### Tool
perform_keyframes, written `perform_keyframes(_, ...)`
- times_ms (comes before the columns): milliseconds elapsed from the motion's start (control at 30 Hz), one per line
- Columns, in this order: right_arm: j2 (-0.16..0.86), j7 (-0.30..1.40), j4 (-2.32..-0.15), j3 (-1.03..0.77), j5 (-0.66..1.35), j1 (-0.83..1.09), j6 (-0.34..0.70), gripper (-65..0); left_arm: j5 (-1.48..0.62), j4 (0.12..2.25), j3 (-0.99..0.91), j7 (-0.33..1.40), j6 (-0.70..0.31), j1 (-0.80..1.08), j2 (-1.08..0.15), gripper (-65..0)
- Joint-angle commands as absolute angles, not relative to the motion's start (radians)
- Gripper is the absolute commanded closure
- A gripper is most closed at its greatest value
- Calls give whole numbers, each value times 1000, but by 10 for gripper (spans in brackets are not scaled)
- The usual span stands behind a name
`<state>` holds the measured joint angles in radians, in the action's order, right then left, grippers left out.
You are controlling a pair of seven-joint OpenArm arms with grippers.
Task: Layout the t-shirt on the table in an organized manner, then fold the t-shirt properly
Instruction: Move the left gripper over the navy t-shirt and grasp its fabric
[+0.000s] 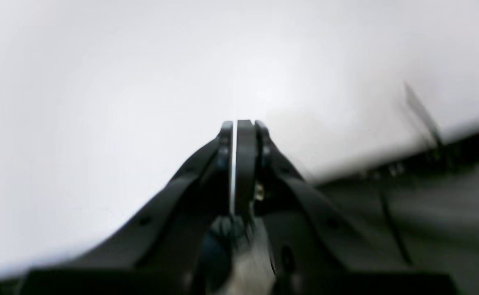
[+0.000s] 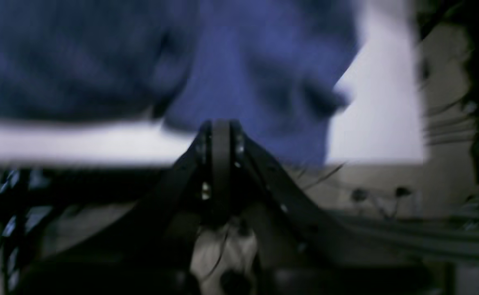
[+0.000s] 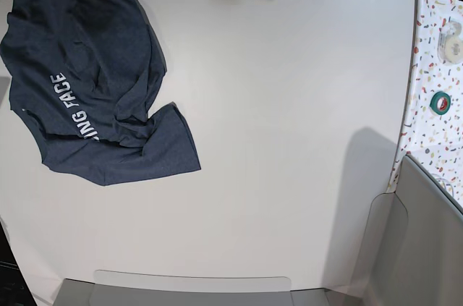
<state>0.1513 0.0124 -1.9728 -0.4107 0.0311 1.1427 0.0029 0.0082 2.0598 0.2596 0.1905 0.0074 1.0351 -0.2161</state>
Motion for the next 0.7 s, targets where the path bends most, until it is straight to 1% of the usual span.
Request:
perform_keyframes(0,156,-7,-1994,-432,33,1148,-5,0,5,2075,260,176,4,1041,-216,0)
perform_keyframes(167,150,-2,-1992,-484,36,1046,-4,0,5,2078,260,177,4,911,-217,0)
perform_keyframes(400,102,-1,-1991,-539,36,929,2,0,1,2080,275,177,4,765,-209,0)
perform_keyframes(567,107,30,-1989,-564,33,871,4,0,1,2080,406,180,4,642,-216,-1)
perform_keyframes(667,104,88,-1989,-613,36,808,4,0,-1,2080,521,249,4,552,-213,-1)
